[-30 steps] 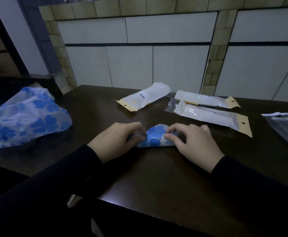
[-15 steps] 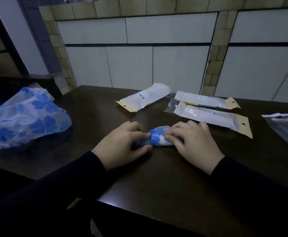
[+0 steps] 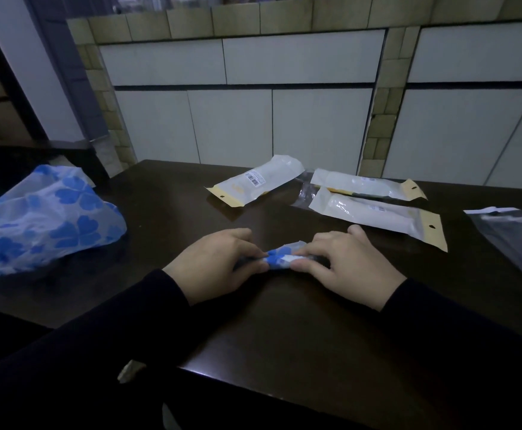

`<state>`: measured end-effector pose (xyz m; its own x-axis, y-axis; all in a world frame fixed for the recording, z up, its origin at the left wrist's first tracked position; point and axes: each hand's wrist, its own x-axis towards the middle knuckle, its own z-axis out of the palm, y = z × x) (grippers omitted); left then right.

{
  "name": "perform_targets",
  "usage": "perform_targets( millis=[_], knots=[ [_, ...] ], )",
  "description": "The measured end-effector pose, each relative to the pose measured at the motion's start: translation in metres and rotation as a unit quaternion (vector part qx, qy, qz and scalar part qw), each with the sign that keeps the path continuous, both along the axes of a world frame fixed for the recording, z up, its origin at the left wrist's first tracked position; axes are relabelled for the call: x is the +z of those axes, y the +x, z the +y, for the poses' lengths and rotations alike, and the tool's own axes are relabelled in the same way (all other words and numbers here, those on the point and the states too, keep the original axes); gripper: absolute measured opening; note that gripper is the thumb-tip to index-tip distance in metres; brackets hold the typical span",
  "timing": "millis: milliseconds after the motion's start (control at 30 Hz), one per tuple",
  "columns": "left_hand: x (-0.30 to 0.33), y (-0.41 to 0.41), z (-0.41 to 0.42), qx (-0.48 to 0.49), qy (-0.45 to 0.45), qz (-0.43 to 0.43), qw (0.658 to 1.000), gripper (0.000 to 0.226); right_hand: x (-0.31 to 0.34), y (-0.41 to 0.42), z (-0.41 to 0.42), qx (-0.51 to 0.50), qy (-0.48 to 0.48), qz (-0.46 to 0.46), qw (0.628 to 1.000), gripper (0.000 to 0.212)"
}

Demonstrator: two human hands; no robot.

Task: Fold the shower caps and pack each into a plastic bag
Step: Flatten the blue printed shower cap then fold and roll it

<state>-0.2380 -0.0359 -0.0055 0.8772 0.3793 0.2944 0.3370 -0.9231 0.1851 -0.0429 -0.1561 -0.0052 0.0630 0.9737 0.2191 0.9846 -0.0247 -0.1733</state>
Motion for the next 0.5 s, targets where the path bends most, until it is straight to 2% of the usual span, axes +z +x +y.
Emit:
perform_targets(
  millis=[133,267,367,500],
  knots=[
    [0.001,0.001,0.002,0.015,-0.022,0.011,1.000,0.029,-0.003,-0.002,-0.001,-0.010,0.040,0.019,0.999,0.036],
    [0.004,0.004,0.001,0.018,-0.017,0.016,1.000,0.023,-0.009,-0.005,-0.002,-0.019,0.083,-0.040,0.996,0.038],
    [0.006,0.005,0.001,0.031,-0.017,0.014,0.999,0.014,-0.010,-0.002,0.000,-0.009,0.094,-0.068,0.993,0.042],
    [0.007,0.010,0.002,0.080,0.006,0.027,0.996,0.020,-0.007,-0.001,0.007,-0.040,0.077,-0.041,0.995,0.035]
  ],
)
